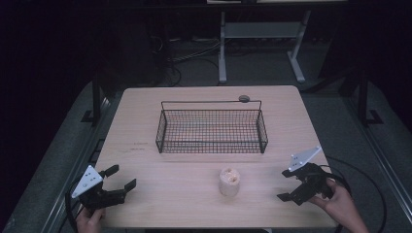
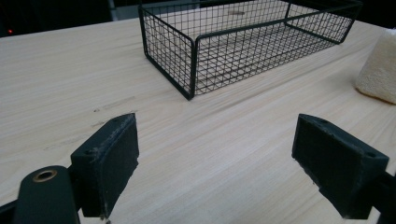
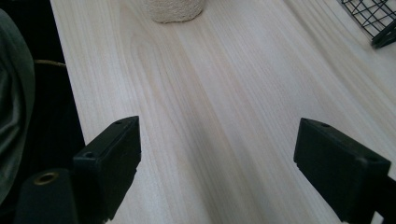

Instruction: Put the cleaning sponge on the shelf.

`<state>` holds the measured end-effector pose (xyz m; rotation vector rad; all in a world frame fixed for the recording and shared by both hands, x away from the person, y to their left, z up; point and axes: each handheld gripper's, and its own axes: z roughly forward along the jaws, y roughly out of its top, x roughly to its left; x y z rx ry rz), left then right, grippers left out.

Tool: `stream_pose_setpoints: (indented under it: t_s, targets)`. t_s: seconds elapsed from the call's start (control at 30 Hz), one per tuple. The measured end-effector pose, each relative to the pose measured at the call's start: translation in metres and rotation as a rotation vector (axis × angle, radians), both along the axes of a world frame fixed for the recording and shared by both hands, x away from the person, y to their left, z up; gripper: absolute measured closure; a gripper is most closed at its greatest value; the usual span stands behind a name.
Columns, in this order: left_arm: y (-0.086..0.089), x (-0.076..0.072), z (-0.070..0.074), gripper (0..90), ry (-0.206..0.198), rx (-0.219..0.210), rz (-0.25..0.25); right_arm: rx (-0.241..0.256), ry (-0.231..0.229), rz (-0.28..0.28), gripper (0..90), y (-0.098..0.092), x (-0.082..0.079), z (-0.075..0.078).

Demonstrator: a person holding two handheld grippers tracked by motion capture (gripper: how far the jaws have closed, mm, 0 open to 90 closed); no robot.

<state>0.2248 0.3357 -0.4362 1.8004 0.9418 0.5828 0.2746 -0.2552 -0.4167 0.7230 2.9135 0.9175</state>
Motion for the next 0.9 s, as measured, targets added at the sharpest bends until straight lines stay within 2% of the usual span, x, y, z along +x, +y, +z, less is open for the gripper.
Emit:
stream_pose_setpoints:
  t_s: [0.17, 0.4, 0.9]
  targets:
    - [-0.003, 0.000, -0.001, 14.0, 0.004, 0.012, -0.010, 0.003, 0.017, 0.005, 14.5, 0.003, 0.005, 0.001]
    - [-0.004, 0.000, -0.001, 14.0, 0.005, 0.021, -0.015, -0.011, -0.002, 0.031, 14.5, 0.011, 0.007, 0.009]
    - [-0.003, -0.001, 0.000, 13.9, -0.001, 0.018, -0.016, -0.041, -0.007, 0.094, 14.6, 0.038, 0.008, 0.017]
